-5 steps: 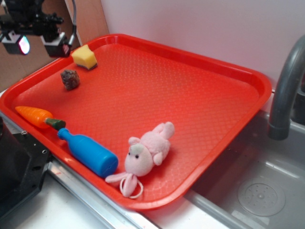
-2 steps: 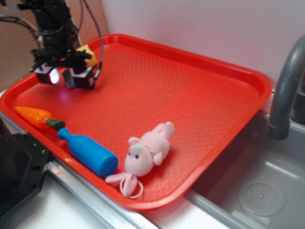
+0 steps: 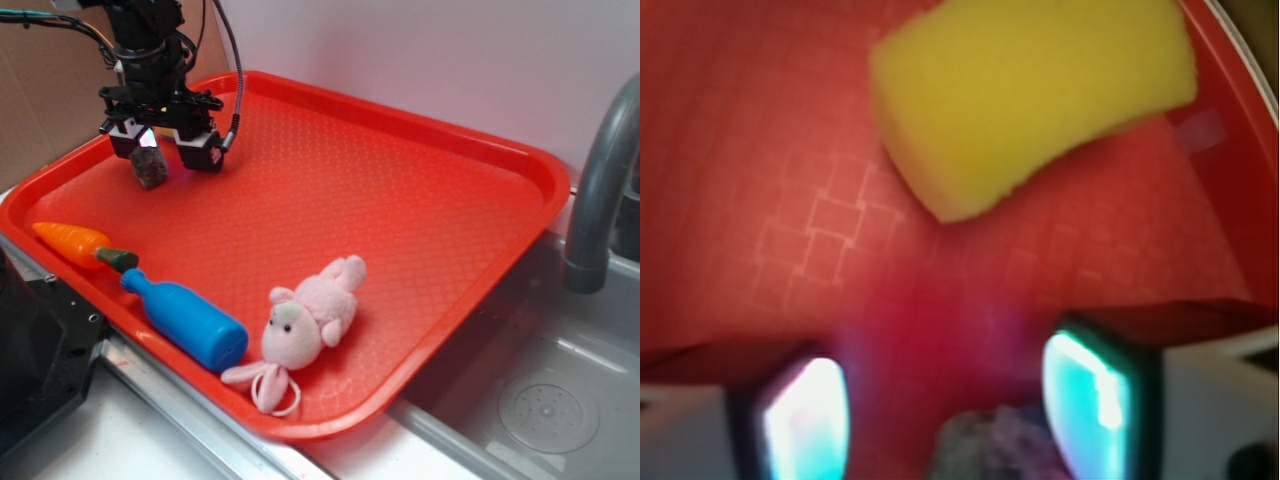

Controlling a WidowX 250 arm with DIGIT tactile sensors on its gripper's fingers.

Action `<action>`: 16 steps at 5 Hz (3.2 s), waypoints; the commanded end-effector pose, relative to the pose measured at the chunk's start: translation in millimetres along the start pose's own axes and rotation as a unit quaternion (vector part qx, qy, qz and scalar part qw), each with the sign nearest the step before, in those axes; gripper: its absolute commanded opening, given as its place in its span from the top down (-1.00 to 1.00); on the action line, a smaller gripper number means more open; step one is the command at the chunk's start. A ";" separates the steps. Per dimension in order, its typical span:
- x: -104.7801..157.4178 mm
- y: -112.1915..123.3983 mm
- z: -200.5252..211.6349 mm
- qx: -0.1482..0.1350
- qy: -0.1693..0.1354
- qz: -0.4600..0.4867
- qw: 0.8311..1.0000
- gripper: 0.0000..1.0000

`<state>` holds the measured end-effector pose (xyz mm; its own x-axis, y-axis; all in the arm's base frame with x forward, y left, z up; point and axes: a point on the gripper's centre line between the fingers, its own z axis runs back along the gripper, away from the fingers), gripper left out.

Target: Grab the rock.

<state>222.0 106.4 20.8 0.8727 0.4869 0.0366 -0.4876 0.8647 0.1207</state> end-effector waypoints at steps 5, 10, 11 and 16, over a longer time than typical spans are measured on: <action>-22.6 9.5 95.6 0.001 -0.015 -0.067 0.998 1.00; -16.0 13.2 41.7 0.005 -0.036 -0.053 0.998 -1.00; -14.3 11.4 25.7 -0.008 -0.022 -0.065 0.998 -1.00; -56.1 16.9 2.6 0.010 0.006 -0.072 0.997 1.00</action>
<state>168.3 87.8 18.8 0.9377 0.3473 -0.0081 -0.3427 0.9287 0.1418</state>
